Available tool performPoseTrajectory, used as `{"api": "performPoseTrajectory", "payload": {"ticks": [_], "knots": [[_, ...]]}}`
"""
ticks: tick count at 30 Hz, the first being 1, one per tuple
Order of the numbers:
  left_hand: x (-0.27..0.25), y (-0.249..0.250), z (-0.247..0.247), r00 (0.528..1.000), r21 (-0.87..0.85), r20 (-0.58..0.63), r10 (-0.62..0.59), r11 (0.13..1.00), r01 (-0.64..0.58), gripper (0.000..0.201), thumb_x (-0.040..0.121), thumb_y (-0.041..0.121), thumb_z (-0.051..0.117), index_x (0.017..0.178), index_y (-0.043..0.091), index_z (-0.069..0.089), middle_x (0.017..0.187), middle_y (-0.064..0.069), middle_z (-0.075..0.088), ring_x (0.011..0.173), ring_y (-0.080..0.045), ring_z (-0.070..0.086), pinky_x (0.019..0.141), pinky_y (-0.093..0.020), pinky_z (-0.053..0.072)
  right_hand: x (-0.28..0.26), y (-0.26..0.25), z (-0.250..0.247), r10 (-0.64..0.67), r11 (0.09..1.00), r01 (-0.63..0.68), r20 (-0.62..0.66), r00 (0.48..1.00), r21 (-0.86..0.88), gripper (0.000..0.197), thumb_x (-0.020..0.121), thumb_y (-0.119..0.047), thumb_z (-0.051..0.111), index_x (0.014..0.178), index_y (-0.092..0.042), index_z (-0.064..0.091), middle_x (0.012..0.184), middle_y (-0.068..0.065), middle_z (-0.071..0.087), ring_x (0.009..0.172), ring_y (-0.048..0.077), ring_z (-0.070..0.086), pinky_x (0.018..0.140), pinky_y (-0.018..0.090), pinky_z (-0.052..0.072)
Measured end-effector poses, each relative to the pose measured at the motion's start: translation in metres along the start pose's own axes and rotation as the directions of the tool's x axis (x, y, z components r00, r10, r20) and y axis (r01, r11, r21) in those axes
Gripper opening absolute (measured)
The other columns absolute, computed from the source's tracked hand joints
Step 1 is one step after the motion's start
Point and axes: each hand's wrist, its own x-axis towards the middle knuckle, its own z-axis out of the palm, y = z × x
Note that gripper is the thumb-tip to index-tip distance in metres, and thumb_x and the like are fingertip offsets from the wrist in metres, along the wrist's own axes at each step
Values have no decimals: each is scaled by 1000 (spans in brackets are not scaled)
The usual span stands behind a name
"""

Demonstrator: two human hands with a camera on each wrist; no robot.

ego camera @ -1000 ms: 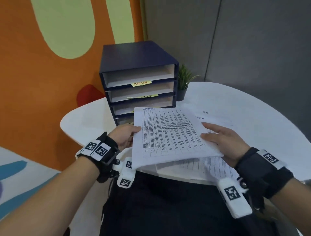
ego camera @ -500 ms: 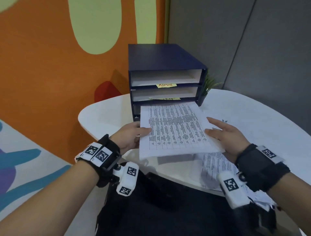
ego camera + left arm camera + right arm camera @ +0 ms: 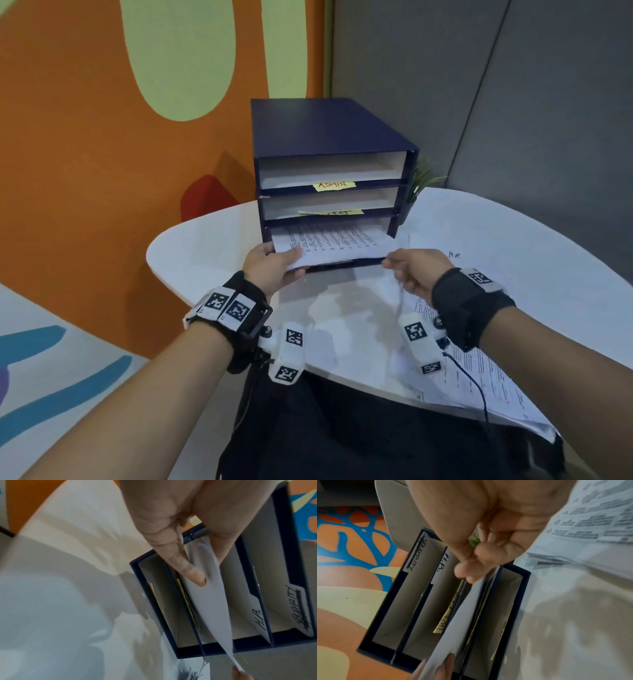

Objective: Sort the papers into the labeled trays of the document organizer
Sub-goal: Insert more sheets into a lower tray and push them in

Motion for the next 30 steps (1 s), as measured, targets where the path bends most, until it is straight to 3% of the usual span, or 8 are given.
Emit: {"api": "performPoseTrajectory", "payload": {"ticks": [2, 4, 8, 12, 17, 22, 27, 30], "knots": [[10, -2, 1, 999, -100, -27, -41, 994, 38, 62, 85, 11, 74, 137, 1, 42, 109, -10, 69, 83, -20, 74, 69, -28, 62, 8, -3, 8, -19, 998, 20, -33, 999, 56, 11, 90, -7, 57, 82, -2, 64, 64, 1, 71, 46, 4, 57, 42, 16, 40], [18, -3, 3, 996, -169, -50, -80, 983, 70, 59, 85, 11, 73, 136, 1, 46, 114, -14, 68, 79, -23, 75, 60, -26, 60, 16, -10, 21, -10, 991, 14, -27, 1000, 131, 8, 92, -2, 52, 89, 0, 59, 58, 0, 69, 52, 5, 63, 48, 16, 49], [24, -4, 8, 989, -211, -91, -114, 973, 93, 31, 88, 6, 66, 118, 0, 60, 94, -14, 70, 83, -22, 73, 69, -26, 60, 34, -18, 45, -5, 966, 7, -8, 1000, 257, 17, 96, -5, 47, 112, -4, 52, 94, 12, 66, 52, 8, 66, 51, 18, 54], [33, -3, 24, 988, -286, -108, -114, 955, 79, 39, 87, 5, 63, 123, -3, 53, 87, -11, 65, 92, -25, 72, 80, -31, 60, 52, -25, 60, -31, 974, 25, 24, 999, 223, 35, 98, -7, 44, 131, 5, 47, 124, 18, 61, 72, 13, 66, 56, 19, 55], [44, -5, 48, 992, -357, -113, -47, 934, 4, 60, 85, -6, 58, 140, -3, 34, 98, -11, 61, 97, -27, 70, 79, -32, 60, 64, -30, 64, -63, 988, 57, 35, 997, 145, 37, 95, -6, 49, 130, 5, 50, 127, 19, 59, 103, 21, 66, 70, 21, 57], [54, -6, 60, 998, -351, -60, -36, 936, 13, 51, 84, -4, 55, 134, -5, 44, 99, -11, 64, 98, -23, 71, 82, -32, 59, 63, -18, 55, -36, 953, 13, 71, 997, 303, 34, 99, 0, 39, 130, 10, 47, 130, 25, 55, 119, 34, 57, 89, 34, 50], [41, -5, 74, 997, -303, 25, -76, 950, 80, 12, 95, -11, 44, 94, -5, 54, 91, -17, 63, 107, -31, 67, 82, -30, 58, 48, 0, 10, -59, 978, 65, -33, 998, 197, 22, 94, 5, 42, 99, 0, 62, 100, 21, 69, 88, 30, 71, 68, 31, 57], [20, -7, 96, 993, -161, 106, -50, 985, 67, 12, 97, -1, 49, 101, -2, 60, 99, -16, 71, 92, -26, 72, 76, -27, 60, 38, 8, -34, -62, 990, 71, -78, 995, 121, 16, 93, 1, 45, 92, -3, 61, 93, 16, 68, 82, 29, 70, 69, 32, 53]]}}
